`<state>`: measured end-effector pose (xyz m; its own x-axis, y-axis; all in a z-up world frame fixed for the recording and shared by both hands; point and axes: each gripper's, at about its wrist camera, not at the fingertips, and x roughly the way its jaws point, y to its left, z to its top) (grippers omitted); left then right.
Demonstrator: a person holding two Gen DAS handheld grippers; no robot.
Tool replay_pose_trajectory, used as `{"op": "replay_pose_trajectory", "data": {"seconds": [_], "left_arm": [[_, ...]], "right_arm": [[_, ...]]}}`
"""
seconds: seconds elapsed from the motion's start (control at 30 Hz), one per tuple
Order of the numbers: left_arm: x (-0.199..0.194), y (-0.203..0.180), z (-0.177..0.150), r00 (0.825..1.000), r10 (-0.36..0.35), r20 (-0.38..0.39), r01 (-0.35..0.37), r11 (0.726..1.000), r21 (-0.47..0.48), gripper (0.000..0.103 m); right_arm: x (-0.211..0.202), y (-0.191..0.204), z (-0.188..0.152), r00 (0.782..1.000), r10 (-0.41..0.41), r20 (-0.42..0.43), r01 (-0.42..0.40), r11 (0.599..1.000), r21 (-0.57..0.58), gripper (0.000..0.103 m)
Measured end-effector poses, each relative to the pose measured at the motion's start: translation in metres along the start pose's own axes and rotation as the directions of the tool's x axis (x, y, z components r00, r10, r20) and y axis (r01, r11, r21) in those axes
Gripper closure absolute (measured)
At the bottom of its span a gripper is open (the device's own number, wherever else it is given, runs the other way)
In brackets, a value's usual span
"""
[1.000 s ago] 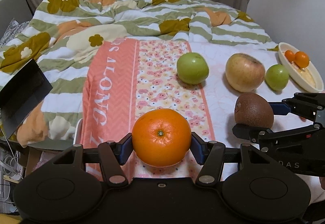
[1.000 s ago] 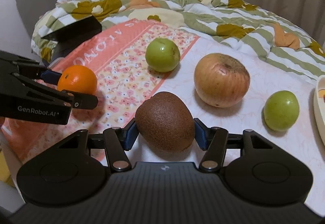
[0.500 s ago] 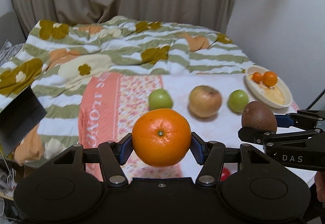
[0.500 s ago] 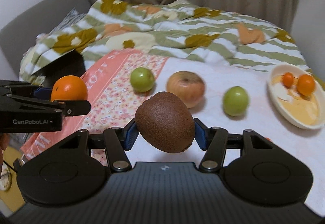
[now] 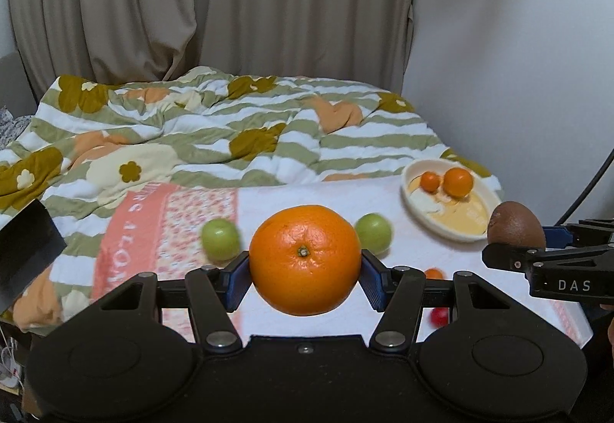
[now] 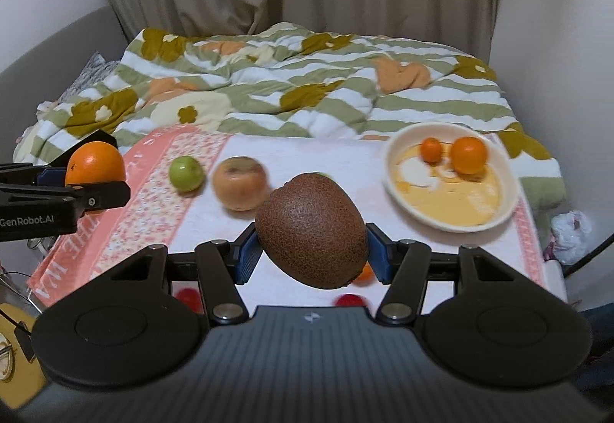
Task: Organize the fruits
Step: 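Lower the orange into the white bowl with the left tool while the right tool carries the kiwi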
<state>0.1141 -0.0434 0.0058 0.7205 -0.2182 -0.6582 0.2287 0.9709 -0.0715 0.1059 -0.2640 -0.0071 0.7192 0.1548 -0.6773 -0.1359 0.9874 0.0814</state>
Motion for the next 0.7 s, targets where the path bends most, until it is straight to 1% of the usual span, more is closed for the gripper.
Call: {"op": "replay_pose_trajectory", "data": {"seconds": [0.17,0.37,0.57,0.7], "left_arm": [[0.014,-0.047,0.007,1.000,0.016,0.015,-0.015,1.000,-0.014,0.040],[0.044,-0.094,0.018,1.000,0.019,0.007,-0.019,0.999,-0.042,0.040],[0.079,-0.130,0.032,1.000,0.027,-0.002,-0.027,0.998,-0.057,0.040],[0.106,-0.145,0.045,1.000,0.016,-0.024,-0.017,0.999,-0.040,0.040]], "right_arm": [[-0.004,-0.055,0.006,1.000,-0.010,0.000,0.010,1.000,-0.012,0.031],[0.007,-0.117,0.017,1.000,-0.021,-0.008,0.021,0.999,-0.036,0.031],[0.027,-0.160,0.026,0.999,-0.019,-0.028,0.018,0.999,-0.049,0.031],[0.044,-0.182,0.032,0.999,-0.020,-0.044,0.019,1.000,-0.015,0.031]]}}
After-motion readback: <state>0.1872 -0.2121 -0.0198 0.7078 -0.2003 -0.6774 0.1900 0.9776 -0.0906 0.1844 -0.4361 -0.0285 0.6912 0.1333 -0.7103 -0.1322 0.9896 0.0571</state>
